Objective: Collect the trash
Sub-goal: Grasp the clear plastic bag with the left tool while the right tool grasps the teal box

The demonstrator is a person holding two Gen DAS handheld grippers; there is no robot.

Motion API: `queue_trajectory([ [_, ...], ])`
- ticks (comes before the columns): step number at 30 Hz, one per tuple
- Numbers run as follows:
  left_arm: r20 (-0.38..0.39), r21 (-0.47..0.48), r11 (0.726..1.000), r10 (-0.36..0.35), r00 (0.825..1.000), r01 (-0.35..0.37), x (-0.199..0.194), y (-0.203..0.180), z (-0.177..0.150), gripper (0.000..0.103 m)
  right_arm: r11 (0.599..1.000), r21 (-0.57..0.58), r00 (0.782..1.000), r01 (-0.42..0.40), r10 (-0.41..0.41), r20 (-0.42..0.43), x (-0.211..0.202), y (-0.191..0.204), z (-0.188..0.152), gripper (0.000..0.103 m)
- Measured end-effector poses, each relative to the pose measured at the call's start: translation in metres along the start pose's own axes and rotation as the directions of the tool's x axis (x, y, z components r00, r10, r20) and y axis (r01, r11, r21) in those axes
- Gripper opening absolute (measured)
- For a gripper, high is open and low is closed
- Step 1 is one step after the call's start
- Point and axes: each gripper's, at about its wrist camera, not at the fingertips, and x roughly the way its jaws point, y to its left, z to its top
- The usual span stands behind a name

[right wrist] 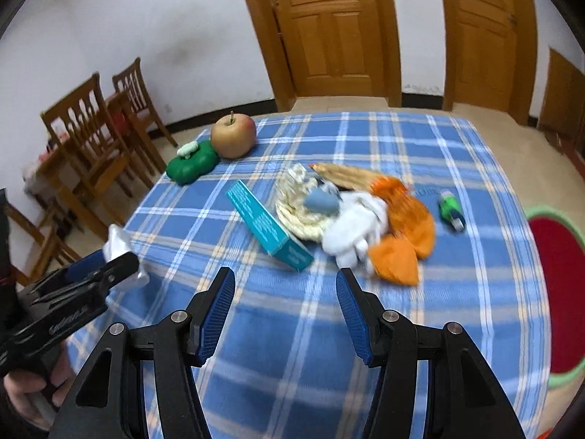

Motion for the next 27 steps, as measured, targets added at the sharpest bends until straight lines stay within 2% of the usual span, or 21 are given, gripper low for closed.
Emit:
queue_trajectory([
  [6,-0.008,-0.013,1.0,-0.008,1.0,0.008,0.004,0.006,-0.001,0.062,0.997,-0.067,0.999,0.036,-0.036,-0.005,0.026,0.014,0.016,0.059],
  [7,-0.009,-0.016,1.0,-0.009,1.0,0.009,0.005,0.007,-0.001,0.062,0.997,-0.07,0.999,0.036,-0.037,-0.006,0.028,0.014,0.018,0.057],
  [8,-0.01,-0.018,1.0,-0.01,1.0,0.01,0.006,0.008,-0.001,0.062,0.997,-0.073,0.999,0.032,-0.033,-0.009,0.032,0.015,0.02,0.051],
  [11,-0.011,-0.021,1.0,-0.011,1.0,0.011,0.007,0.009,0.0,0.062,0.998,-0.055,0.999,-0.001,-0.001,-0.038,0.041,0.012,0.022,0.047],
  [15,-0.014,-0.02,1.0,-0.016,1.0,0.016,0.008,0.009,0.0,0.062,0.997,-0.078,0.999,0.022,-0.025,-0.035,0.044,0.015,0.022,0.038],
  [20,-0.009,-0.011,1.0,-0.027,1.0,0.027,0.005,0.004,-0.001,0.062,0.996,-0.084,1.0,0.016,-0.018,-0.016,0.037,0.016,0.021,0.024],
  [27,0.005,0.006,0.999,-0.042,0.999,0.042,-0.003,-0.005,0.0,0.062,0.997,-0.048,0.998,-0.057,0.059,0.031,0.012,0.017,0.017,0.021],
])
